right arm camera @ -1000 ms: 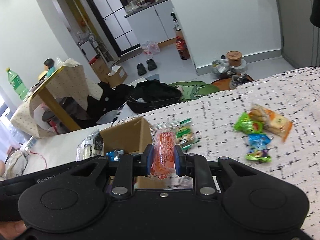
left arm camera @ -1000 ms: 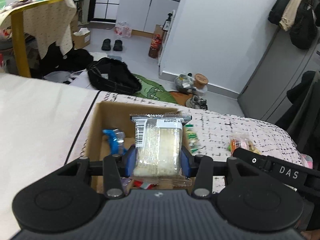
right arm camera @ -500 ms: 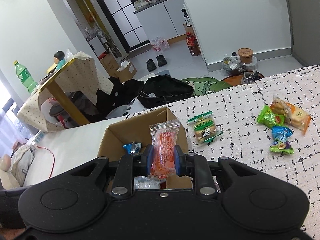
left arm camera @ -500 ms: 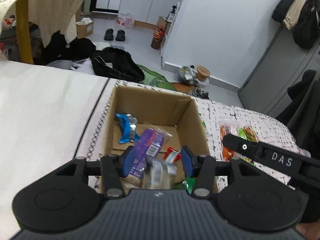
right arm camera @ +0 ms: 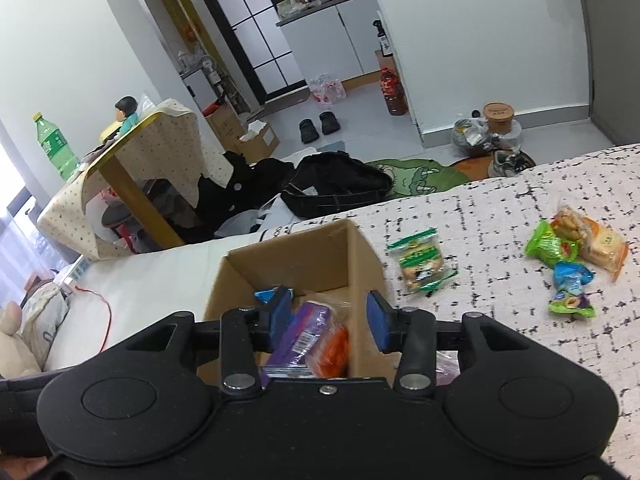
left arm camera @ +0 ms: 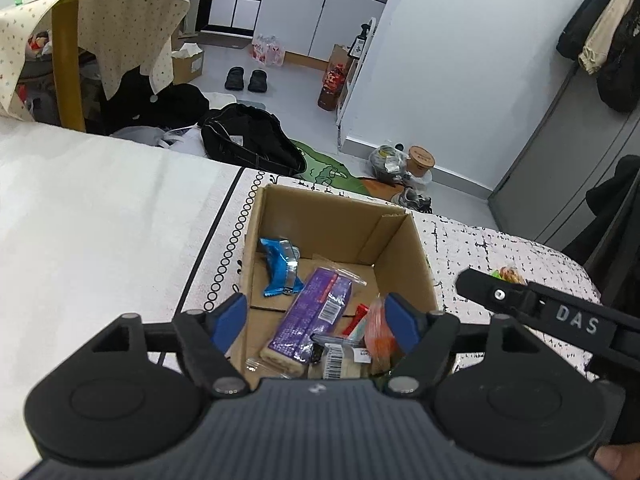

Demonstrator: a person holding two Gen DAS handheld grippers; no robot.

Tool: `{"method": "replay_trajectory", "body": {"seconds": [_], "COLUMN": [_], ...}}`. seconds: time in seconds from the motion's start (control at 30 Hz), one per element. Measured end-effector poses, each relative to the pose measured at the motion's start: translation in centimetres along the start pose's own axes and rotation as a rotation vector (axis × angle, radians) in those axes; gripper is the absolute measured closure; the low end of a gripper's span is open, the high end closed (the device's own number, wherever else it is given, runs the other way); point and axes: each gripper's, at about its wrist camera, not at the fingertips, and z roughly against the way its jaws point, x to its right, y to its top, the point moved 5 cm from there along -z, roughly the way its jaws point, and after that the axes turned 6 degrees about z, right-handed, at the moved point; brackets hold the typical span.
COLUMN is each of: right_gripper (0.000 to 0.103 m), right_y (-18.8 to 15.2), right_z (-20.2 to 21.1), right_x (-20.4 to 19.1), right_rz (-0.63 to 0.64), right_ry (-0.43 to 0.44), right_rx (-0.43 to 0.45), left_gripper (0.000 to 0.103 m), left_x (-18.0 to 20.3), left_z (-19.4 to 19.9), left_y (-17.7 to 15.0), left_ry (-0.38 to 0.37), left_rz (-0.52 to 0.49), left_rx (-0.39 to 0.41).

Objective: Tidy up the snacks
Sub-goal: 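Carry the bread bag and pink packet over the box and release both, then move both open grippers back toward the remaining snacks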

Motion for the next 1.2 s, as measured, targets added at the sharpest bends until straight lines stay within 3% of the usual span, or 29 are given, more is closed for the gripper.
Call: {"method": "replay_trajectory", "body": {"seconds": [0.2,0.57,1.2], "right_gripper": [0.057,0.046,0.034], "right_y": [-0.5,-1.5,-1.9], "right_z": [0.7,2.4,5.0], "right_x": [1.9,5.9,12.0], "right_rz": [-0.005,-0.019,-0.026], "right_ry": [-0.035,-0.096,-0.153], "right_rx": [-0.008,-0.021,-0.043], "left_gripper": [0.023,0.0,0.0], "left_x": [0.5,3.8,10.0], "left_z": [-0.2,-0.6,-1.4], "left_y": [-0.2,-1.1,-3.0], "left_ry": [0.009,-0.031,-0.076], "left_rz": [0.002,-0.045,-0.109], "left_rx": [-0.005,0.007,-0.009]}}
